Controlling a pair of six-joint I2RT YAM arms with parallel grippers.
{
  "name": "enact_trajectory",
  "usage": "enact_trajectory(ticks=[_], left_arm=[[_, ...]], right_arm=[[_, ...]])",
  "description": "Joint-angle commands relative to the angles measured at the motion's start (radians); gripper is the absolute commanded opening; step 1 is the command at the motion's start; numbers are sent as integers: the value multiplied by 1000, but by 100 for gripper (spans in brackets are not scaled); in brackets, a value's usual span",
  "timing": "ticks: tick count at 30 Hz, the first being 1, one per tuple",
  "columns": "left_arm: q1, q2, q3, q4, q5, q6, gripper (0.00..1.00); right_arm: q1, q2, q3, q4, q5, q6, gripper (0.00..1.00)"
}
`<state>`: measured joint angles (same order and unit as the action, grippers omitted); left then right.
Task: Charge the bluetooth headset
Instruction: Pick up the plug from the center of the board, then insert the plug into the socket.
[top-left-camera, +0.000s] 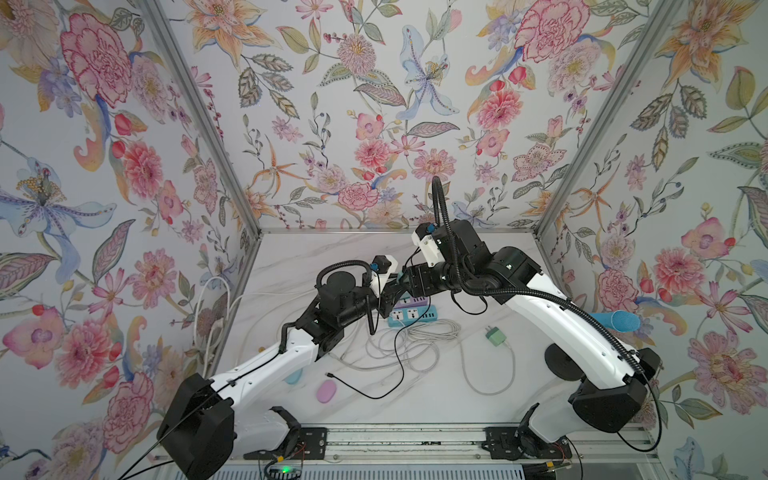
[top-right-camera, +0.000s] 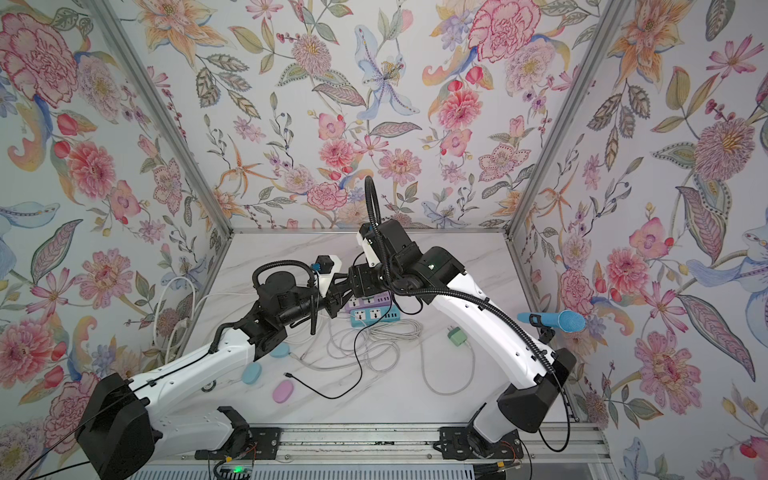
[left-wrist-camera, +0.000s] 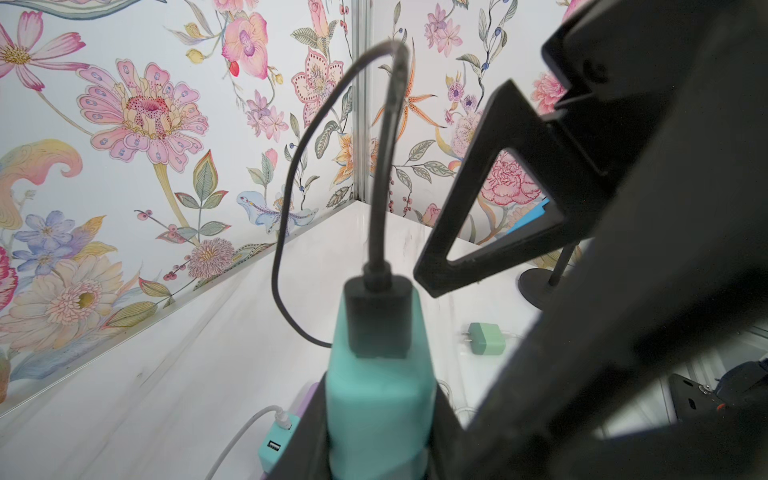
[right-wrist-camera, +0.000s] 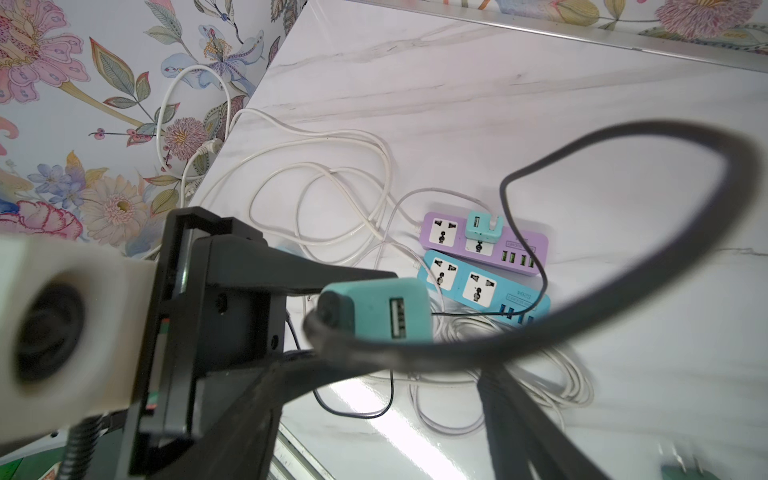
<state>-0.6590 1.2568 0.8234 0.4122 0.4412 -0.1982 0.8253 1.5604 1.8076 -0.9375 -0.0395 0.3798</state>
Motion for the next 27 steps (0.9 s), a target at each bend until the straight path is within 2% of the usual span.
enact_trajectory(ticks=[1, 3, 8, 14, 16, 18, 19, 20, 21, 22, 27], left_arm=[[-3, -15, 23, 28, 11, 10, 0], [-2, -16, 23, 28, 12, 10, 0], [-1, -19, 23, 20, 5, 20, 0], [5, -28, 14, 17, -18, 22, 0], [19, -27, 18, 17, -14, -12, 24], [43, -19, 27, 16, 25, -42, 32], [55, -15, 31, 13, 36, -61, 41], [68, -13, 33, 11, 40, -81, 56], [78, -13, 30, 12, 40, -99, 66], [88, -13, 26, 17, 42, -116, 71], [110, -30, -9, 37, 53, -169, 77]], right_arm=[[2, 36, 41, 49, 26, -10, 71], [2, 54, 51, 57, 44, -12, 68], [0, 78, 62, 58, 56, -20, 46], [-6, 74, 43, 58, 47, -24, 11], [-6, 71, 30, 59, 54, -29, 0], [-7, 64, 7, 58, 72, -33, 0], [-7, 59, -10, 60, 89, -36, 0], [-9, 53, -31, 62, 109, -39, 0], [-11, 46, -55, 67, 126, -38, 0], [-16, 35, -86, 77, 145, -36, 0], [-55, -39, -295, 202, 185, 37, 0]])
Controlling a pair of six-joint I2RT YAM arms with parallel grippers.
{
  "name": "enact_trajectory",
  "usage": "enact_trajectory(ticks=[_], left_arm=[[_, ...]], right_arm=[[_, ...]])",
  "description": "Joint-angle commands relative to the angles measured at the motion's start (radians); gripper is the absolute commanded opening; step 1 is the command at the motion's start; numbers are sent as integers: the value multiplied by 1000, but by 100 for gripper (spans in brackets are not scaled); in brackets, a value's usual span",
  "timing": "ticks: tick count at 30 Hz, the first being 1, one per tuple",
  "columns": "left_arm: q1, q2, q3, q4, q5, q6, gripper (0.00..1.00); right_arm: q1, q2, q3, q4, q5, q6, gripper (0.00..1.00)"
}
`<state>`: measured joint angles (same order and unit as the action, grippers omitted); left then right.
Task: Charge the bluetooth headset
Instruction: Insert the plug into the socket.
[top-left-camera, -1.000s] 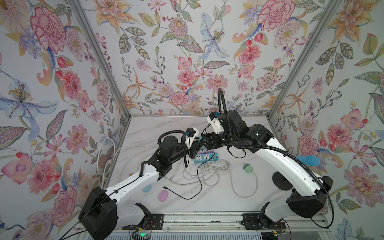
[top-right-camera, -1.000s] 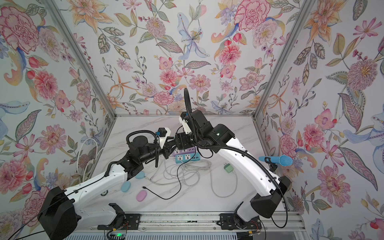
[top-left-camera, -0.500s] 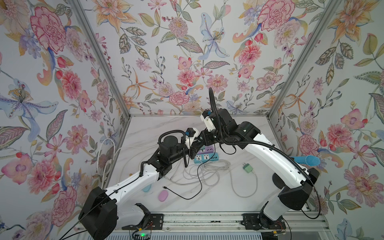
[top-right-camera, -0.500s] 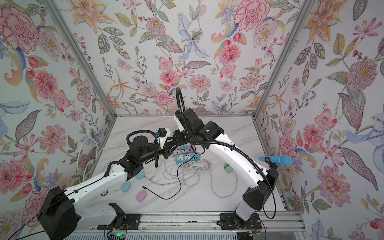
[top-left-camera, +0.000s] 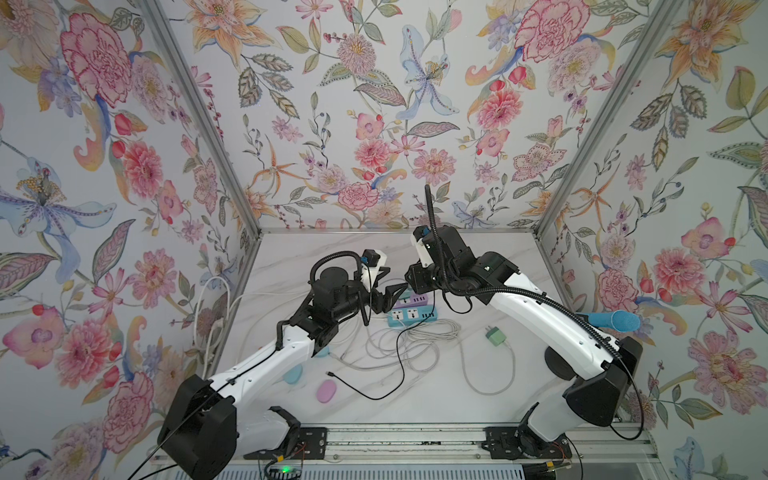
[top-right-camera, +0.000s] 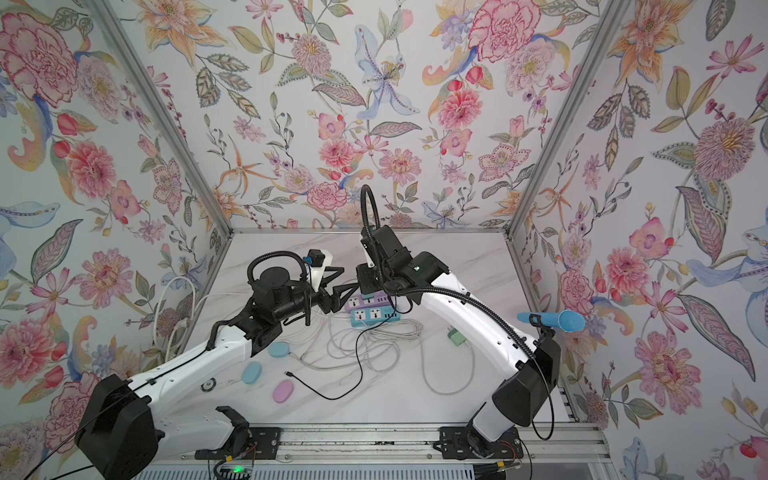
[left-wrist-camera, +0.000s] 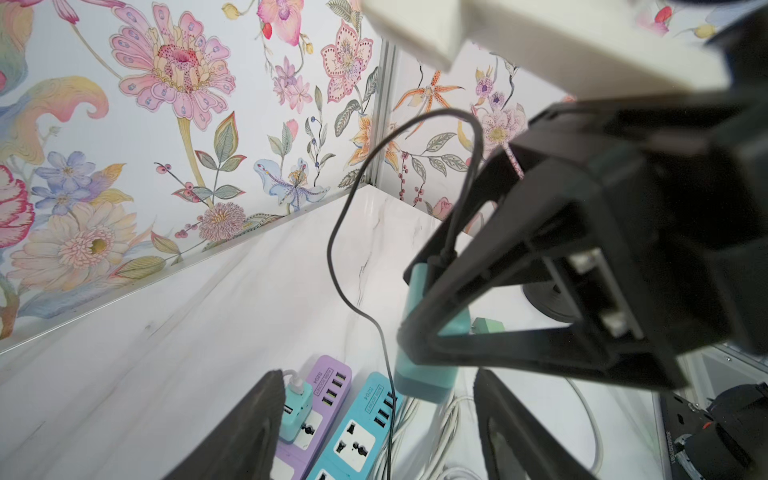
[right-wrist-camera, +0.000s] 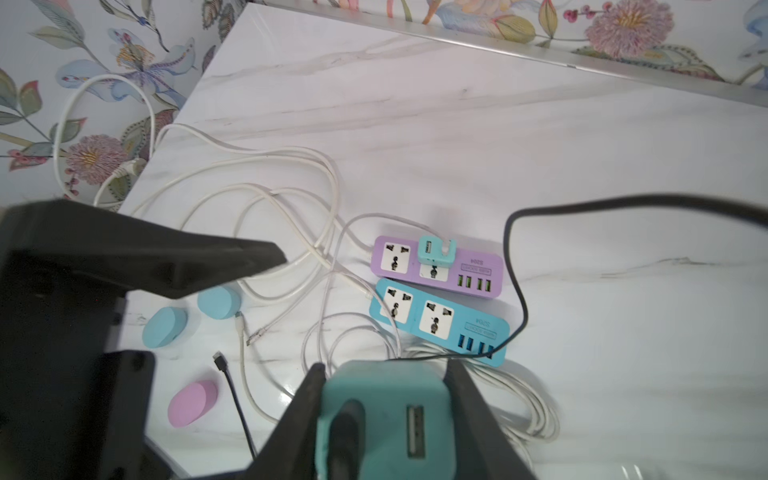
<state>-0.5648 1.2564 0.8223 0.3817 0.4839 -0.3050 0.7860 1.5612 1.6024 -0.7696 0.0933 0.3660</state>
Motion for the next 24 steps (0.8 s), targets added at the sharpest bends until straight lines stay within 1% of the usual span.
enact_trajectory(ticks=[1, 2, 5, 8, 12, 14, 18, 21, 24], left_arm=[[16, -38, -17, 69, 2, -72, 80], [18, -48, -26, 73, -6, -77, 81], [24, -74, -45, 65, -34, -84, 82], [26, -101, -53, 39, -70, -78, 82], [27, -134, -74, 22, -122, -77, 82], [27, -146, -85, 19, -139, -79, 81], [28, -165, -106, 10, -169, -87, 81], [27, -183, -120, 8, -179, -95, 81], [28, -206, -126, -9, -197, -96, 82]], right_arm=[[-23, -57, -142, 73, 49, 75, 0], [-27, -73, -193, 119, 48, 89, 0], [-26, -98, -317, 234, 50, 130, 0], [-16, -97, -411, 343, 62, 158, 0], [-7, -74, -490, 480, 77, 176, 0], [-5, -52, -501, 538, 77, 186, 0], [7, 12, -485, 633, 50, 165, 0], [10, 86, -424, 617, 49, 160, 0], [11, 134, -407, 608, 69, 168, 0]])
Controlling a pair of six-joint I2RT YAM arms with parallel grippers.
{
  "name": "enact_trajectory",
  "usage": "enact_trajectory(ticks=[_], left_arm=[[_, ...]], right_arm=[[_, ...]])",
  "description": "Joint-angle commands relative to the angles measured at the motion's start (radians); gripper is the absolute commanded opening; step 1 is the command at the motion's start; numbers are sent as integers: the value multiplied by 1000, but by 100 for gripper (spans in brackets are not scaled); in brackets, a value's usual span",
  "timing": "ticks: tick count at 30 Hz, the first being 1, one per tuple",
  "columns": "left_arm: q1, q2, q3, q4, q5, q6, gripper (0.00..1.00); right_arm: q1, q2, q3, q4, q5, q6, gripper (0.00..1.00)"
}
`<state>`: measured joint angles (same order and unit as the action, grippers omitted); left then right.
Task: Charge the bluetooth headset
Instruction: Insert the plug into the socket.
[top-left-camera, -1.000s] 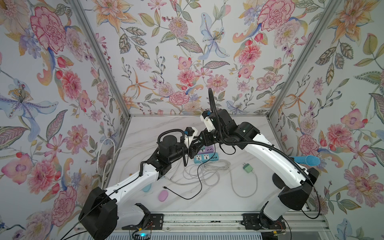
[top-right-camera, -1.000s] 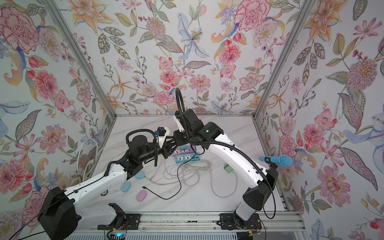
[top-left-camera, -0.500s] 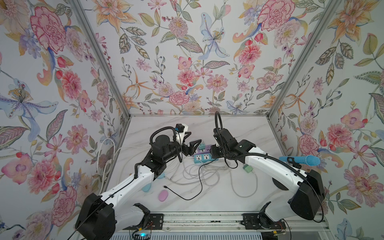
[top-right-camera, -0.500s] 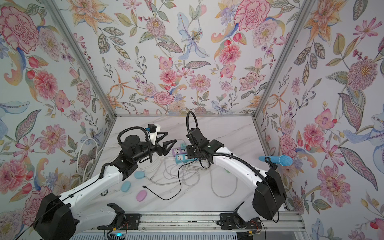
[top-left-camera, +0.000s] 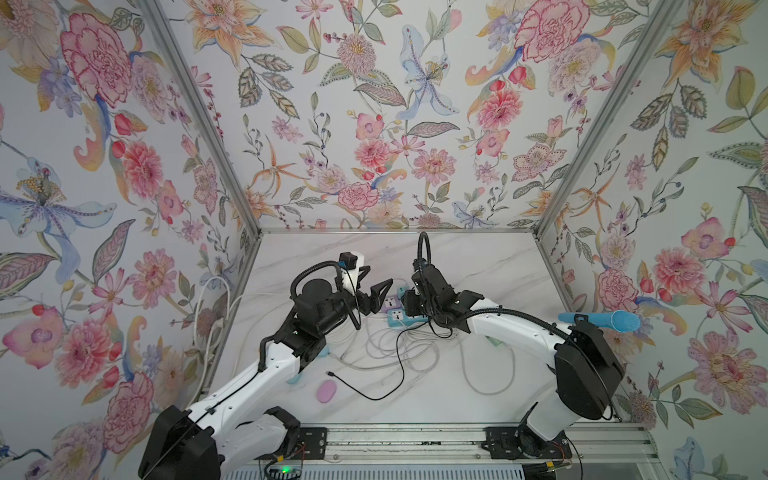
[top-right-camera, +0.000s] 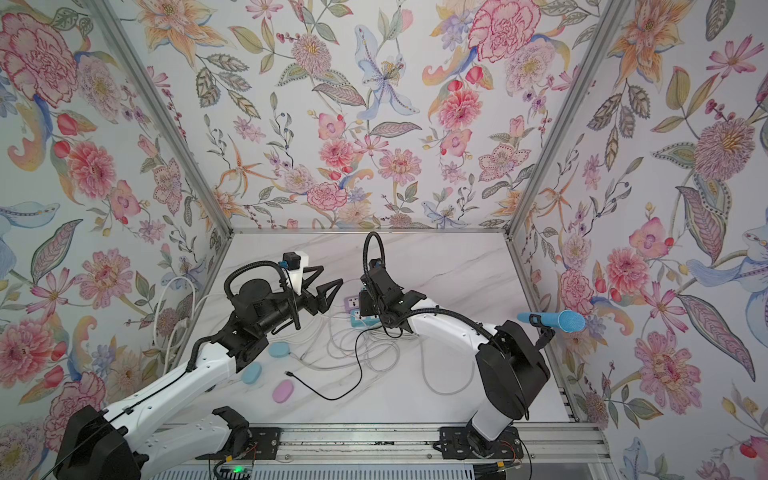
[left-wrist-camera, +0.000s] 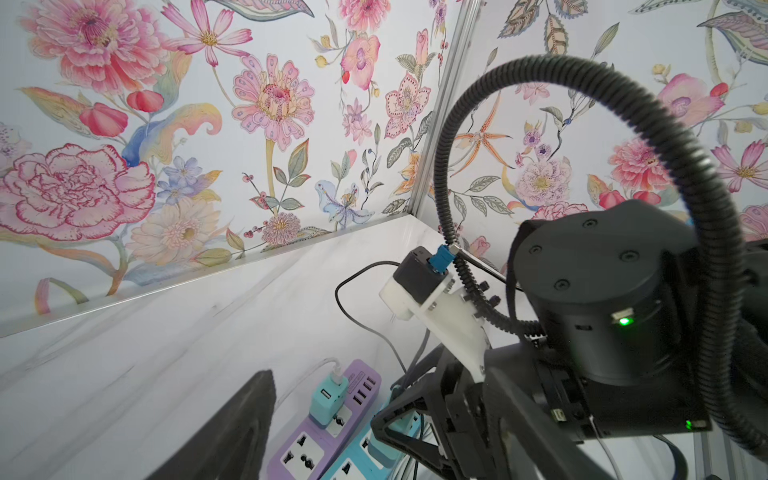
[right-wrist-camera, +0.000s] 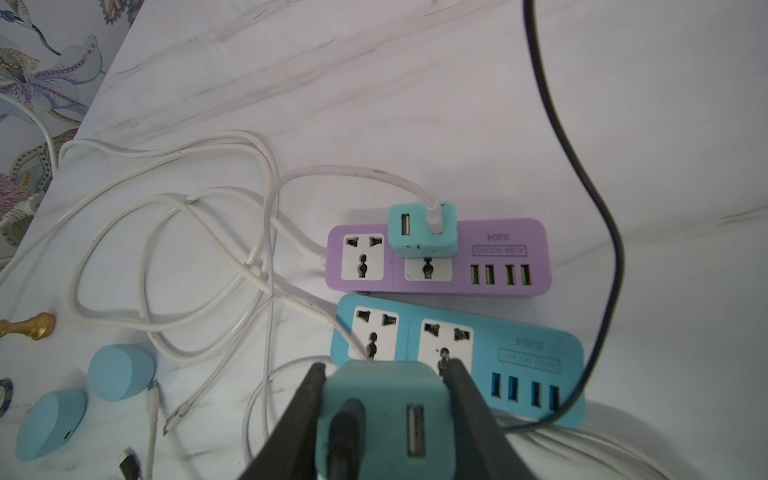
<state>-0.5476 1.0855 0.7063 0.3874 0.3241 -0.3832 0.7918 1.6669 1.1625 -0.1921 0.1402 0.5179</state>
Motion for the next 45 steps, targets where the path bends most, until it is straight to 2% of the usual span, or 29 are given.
enact_trajectory(ticks=[1, 10, 18, 26, 34, 45], left_arm=[[9, -44, -16, -20, -44, -18, 81], [11, -121, -67, -45, -98, -29, 81], [11, -127, -77, -49, -106, -43, 82], [12, -122, -77, -47, -109, -50, 81], [11, -109, -78, -44, -108, -62, 81], [11, -88, -79, -24, -94, -73, 81]], right_arm=[[3, 41, 31, 29, 30, 22, 0], [-3, 97, 22, 30, 111, 36, 0], [-27, 114, 4, 29, 148, 21, 0], [-52, 133, -4, 35, 115, 14, 0], [-33, 152, -5, 48, 65, 10, 0], [-21, 141, -42, 49, 80, 6, 0]])
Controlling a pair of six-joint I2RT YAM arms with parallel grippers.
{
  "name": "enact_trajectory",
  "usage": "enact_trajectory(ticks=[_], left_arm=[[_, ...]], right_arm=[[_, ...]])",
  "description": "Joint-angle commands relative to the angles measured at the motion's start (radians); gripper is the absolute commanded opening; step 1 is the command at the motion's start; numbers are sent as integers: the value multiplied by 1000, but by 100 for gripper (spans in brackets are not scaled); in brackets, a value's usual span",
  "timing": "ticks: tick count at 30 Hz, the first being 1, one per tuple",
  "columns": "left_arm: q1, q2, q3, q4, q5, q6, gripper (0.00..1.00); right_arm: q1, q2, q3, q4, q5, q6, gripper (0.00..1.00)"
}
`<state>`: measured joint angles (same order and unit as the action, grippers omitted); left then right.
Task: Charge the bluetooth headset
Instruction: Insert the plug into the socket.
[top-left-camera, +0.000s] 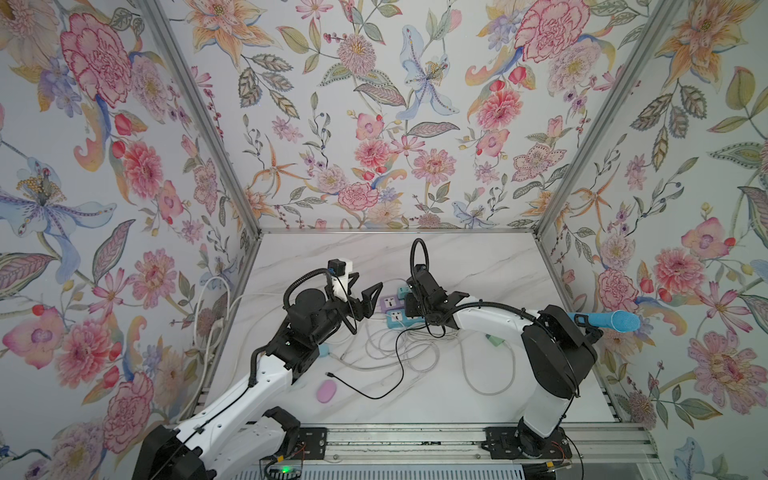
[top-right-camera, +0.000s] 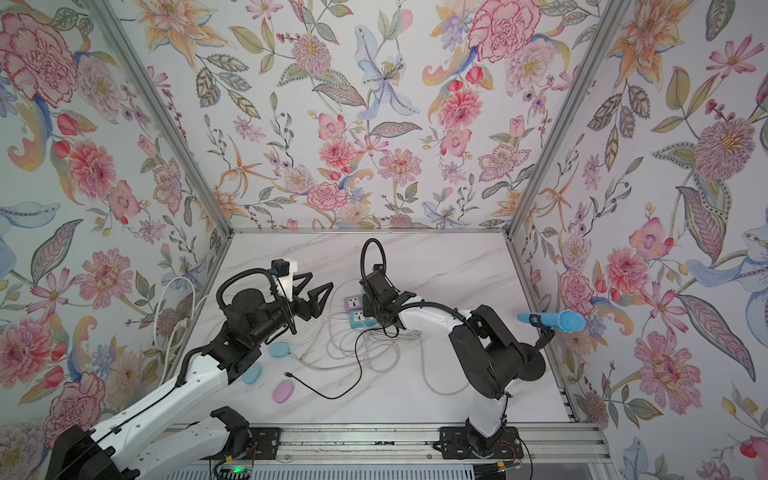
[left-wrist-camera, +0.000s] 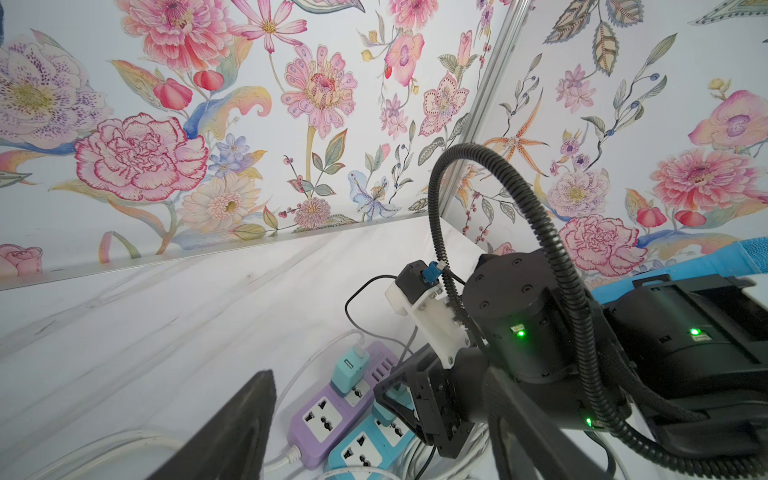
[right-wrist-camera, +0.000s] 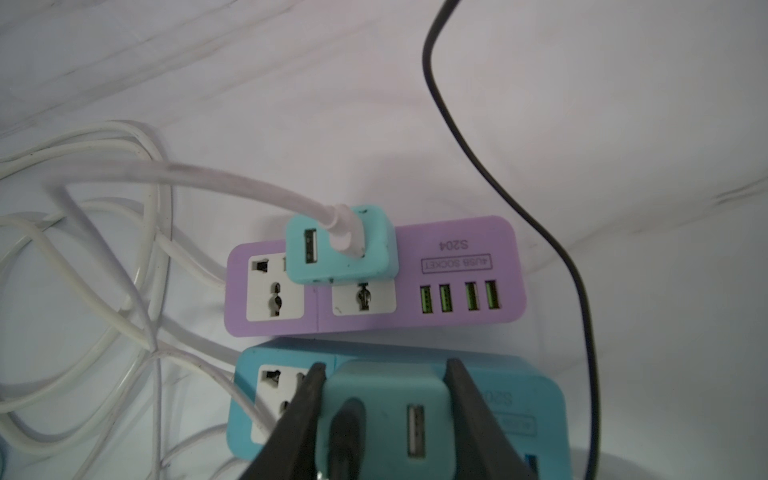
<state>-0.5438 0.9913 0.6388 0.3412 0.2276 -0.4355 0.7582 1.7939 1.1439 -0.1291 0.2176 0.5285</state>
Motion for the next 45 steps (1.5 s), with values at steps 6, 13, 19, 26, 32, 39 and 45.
enact_trajectory(ticks=[6, 13, 19, 26, 32, 39, 45], left_arm=[[7, 14, -6, 22, 6, -16, 81], [8, 21, -2, 17, 7, -4, 81], [8, 30, 0, 16, 15, 3, 81], [9, 34, 0, 20, 19, 12, 81], [14, 40, -4, 29, 27, 12, 81], [15, 33, -8, 25, 32, 13, 81], [18, 30, -8, 18, 31, 14, 82]], right_arm=[[53, 55, -42, -14, 92, -47, 0], [84, 91, -83, -14, 120, 5, 0], [87, 111, -118, -3, 91, 59, 0], [129, 99, -153, 6, 120, 61, 0], [163, 93, -176, -11, 142, 79, 0], [178, 105, -194, -22, 159, 118, 0], [177, 104, -182, -23, 170, 126, 8]])
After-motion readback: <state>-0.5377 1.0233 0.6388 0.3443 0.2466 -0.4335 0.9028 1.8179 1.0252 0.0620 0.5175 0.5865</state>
